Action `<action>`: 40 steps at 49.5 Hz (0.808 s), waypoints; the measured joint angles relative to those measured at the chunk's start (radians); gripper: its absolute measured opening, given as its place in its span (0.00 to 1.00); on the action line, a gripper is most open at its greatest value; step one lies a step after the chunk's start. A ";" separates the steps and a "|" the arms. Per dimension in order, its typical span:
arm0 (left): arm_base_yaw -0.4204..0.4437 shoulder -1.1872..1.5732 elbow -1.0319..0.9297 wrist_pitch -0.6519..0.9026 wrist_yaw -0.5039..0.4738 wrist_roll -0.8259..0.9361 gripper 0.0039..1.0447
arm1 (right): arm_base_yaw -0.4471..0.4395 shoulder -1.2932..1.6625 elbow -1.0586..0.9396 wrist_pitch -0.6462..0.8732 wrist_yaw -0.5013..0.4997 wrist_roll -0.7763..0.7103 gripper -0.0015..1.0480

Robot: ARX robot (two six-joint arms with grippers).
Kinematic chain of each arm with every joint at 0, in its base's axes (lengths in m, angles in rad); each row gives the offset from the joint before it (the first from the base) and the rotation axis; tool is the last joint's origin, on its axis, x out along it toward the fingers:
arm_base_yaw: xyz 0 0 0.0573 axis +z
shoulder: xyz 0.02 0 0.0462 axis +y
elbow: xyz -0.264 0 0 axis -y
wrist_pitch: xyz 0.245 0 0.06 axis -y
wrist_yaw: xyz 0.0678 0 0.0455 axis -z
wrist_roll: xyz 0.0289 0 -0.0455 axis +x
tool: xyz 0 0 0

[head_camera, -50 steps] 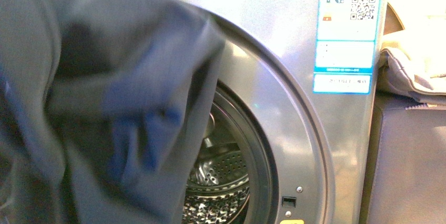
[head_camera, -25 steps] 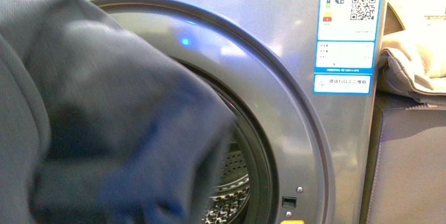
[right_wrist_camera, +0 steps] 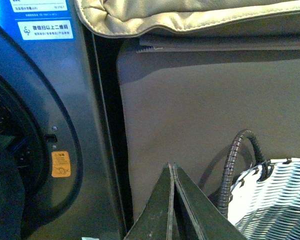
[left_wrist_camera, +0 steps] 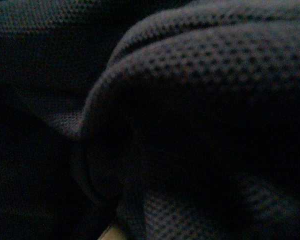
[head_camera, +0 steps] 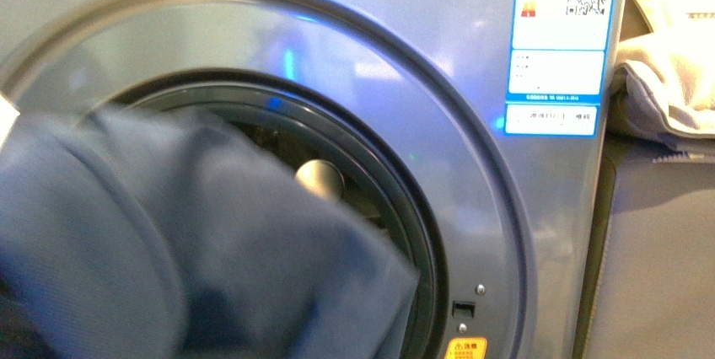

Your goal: Put clothes into washing machine

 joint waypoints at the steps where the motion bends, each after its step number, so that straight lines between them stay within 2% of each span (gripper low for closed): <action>1: -0.002 0.015 0.004 0.005 -0.002 0.001 0.12 | 0.000 -0.002 -0.003 0.001 0.000 0.000 0.02; 16: -0.003 0.182 0.094 0.025 -0.028 0.031 0.12 | -0.002 -0.050 -0.071 0.020 0.000 0.000 0.02; 40: -0.003 0.425 0.352 -0.072 -0.085 0.103 0.12 | -0.002 -0.095 -0.126 0.031 0.000 0.000 0.02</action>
